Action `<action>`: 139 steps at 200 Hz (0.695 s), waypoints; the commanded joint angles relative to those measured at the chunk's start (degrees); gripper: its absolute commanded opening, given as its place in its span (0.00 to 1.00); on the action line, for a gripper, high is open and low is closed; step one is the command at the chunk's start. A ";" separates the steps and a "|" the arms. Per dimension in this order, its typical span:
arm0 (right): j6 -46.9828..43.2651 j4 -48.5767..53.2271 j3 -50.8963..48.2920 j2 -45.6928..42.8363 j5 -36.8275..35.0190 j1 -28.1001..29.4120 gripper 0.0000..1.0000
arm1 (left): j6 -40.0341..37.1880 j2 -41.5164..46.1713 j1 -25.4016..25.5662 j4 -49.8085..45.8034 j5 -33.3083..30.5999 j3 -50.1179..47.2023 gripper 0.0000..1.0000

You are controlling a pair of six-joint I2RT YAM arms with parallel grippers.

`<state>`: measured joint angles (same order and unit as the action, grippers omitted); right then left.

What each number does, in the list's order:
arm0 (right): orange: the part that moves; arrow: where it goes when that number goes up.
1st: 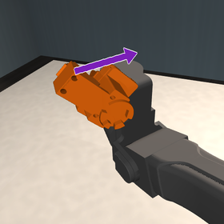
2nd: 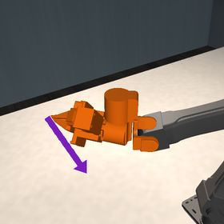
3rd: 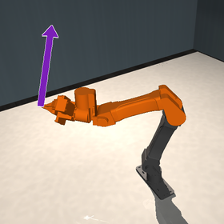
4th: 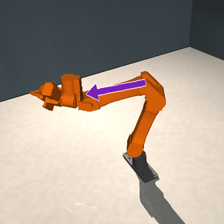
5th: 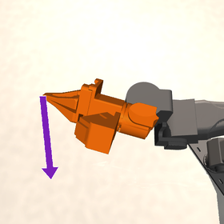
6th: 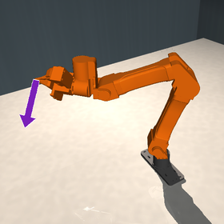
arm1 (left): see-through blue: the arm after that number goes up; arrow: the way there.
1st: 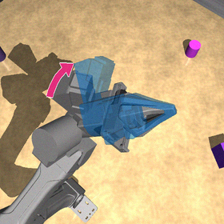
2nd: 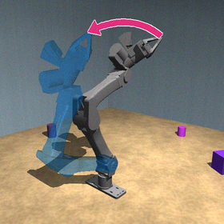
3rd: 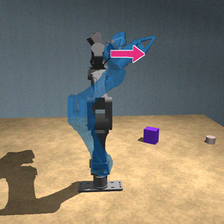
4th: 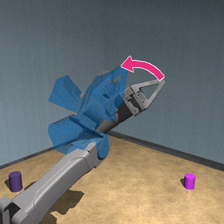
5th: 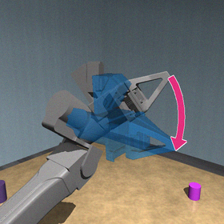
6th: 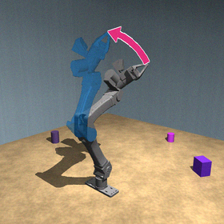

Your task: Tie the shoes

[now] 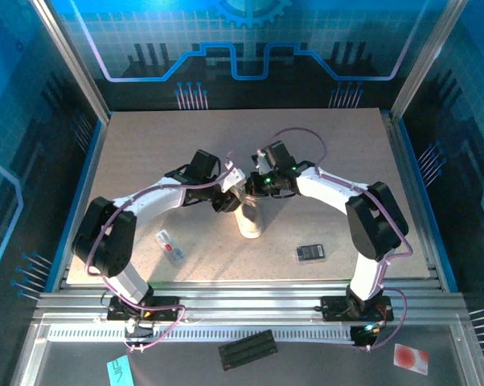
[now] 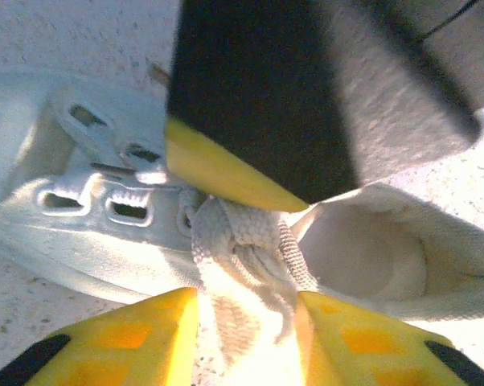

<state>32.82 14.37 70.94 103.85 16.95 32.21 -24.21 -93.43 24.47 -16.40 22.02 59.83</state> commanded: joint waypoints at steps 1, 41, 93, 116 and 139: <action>-4.87 -6.07 -2.94 -2.93 1.73 0.94 0.01 | 7.13 4.76 -4.78 3.07 5.87 -0.92 0.43; -10.59 -11.26 -3.45 -2.36 5.43 0.33 0.02 | 21.05 2.89 -10.79 6.71 11.22 2.66 0.45; -12.09 -15.73 -3.94 -0.51 10.56 -0.74 0.02 | 41.24 -3.61 -10.93 15.50 11.57 4.14 0.47; -12.07 -16.61 -4.57 -0.08 11.39 -1.17 0.02 | 46.68 -4.74 -10.93 22.47 13.76 0.70 0.47; -12.00 -17.10 -5.24 0.13 12.09 -1.60 0.02 | 53.78 -6.60 -10.89 28.53 16.48 -1.62 0.46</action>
<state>21.96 -0.43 66.81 102.74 26.48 31.46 18.39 -97.86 13.39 2.46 33.69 60.97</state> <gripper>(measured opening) 0.041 0.465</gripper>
